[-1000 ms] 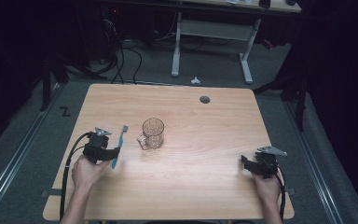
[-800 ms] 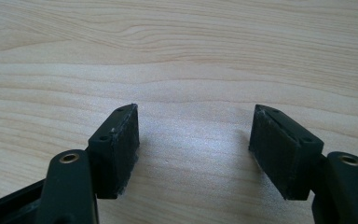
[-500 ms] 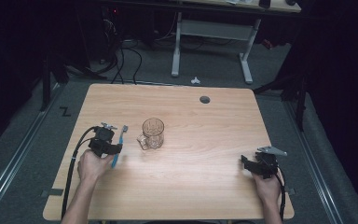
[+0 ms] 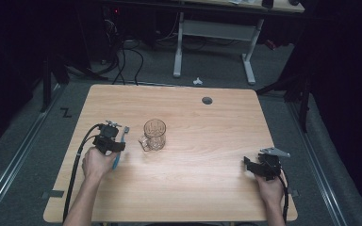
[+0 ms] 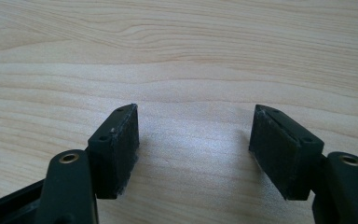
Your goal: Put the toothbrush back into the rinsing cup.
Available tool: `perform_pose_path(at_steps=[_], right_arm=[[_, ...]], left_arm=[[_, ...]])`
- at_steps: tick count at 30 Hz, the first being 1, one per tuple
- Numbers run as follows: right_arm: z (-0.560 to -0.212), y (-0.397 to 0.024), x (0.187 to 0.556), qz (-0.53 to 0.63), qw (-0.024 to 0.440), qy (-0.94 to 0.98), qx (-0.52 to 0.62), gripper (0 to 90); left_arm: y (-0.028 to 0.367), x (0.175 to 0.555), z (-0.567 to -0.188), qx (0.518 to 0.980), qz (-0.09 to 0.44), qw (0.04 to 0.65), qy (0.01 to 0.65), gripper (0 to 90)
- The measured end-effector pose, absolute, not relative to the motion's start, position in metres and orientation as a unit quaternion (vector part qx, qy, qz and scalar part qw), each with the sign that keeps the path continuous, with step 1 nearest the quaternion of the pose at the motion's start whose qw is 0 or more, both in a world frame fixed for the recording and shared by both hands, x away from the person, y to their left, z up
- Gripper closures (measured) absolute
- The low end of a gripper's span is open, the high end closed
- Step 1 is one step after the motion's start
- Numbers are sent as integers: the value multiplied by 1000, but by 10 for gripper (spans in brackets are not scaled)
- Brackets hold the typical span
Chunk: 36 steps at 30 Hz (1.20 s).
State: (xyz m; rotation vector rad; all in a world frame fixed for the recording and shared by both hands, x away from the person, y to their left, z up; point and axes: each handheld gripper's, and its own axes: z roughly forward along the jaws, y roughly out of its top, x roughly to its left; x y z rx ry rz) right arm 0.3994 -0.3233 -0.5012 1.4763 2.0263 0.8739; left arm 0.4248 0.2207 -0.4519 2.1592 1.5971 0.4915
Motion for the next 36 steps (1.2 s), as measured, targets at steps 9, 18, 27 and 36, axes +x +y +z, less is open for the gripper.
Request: perform_pose_path(at_steps=[9,18,27,36], right_arm=[[-501,-323,399,320,241,740,540,331],[-501,-323,399,320,241,740,540,330],[-501,-323,399,320,240,740,540,330],[-501,-324,399,322,240,740,539,330]], left_arm=[[221,435,-450,771,180,191,581,532],[217,445,-450,774,180,176,581,533],[213,455,-455,778,170,159,583,542],[212,466,-464,779,155,144,591,567]])
